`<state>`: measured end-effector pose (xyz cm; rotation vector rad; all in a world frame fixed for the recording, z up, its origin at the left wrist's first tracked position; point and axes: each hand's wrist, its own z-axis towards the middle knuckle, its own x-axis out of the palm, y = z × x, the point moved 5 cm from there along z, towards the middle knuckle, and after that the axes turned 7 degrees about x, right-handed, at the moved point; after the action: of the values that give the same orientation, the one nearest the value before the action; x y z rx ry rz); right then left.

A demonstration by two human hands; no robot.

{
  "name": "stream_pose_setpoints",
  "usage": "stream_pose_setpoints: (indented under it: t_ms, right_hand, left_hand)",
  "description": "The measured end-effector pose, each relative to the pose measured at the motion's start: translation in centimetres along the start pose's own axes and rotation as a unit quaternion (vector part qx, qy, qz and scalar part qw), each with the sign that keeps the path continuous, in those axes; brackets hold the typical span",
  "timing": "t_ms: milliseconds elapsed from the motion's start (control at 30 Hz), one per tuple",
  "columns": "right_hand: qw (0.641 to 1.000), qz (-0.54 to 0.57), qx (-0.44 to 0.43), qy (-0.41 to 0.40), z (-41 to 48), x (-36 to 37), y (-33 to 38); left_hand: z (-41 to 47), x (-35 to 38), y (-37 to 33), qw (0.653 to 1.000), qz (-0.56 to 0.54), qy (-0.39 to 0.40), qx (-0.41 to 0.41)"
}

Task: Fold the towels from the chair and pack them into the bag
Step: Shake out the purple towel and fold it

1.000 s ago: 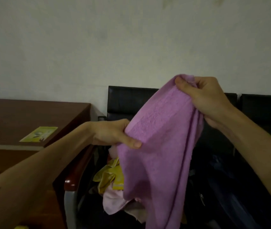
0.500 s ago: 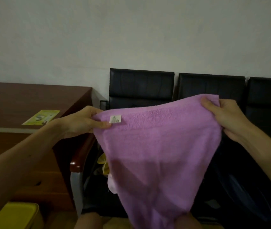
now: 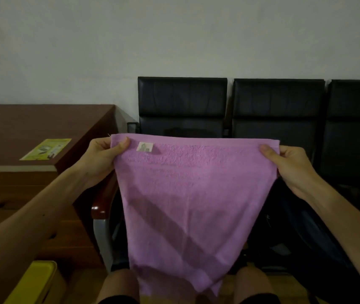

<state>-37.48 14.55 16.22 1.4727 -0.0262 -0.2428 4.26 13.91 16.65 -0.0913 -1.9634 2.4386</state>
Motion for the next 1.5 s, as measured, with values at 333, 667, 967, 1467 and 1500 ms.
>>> stream_pose_setpoints:
  t_ms: [333,667,967,1467,1500]
  right_hand:
    - [0.999,0.031,0.026,-0.001,-1.2,1.0,-1.5]
    - [0.998,0.025,0.021,0.057,-4.0,6.2,-1.0]
    - [0.991,-0.029,-0.011,0.132,-6.0,11.8,-1.2]
    - [0.971,-0.141,-0.075,0.180,-8.0,14.0,-1.0]
    - [0.969,-0.130,-0.065,0.199,-8.0,14.0,-1.1]
  left_hand:
    - [-0.5,1.6,0.7,0.996,0.042,-0.036,0.066]
    - [-2.7,5.8,1.6,0.996,0.062,-0.013,0.065]
    - [-4.8,11.4,1.5,0.990,0.093,0.055,0.091]
    - [-5.1,12.2,1.8,0.982,0.155,0.011,0.110]
    - [-5.1,12.1,1.7,0.979,0.165,0.018,0.116]
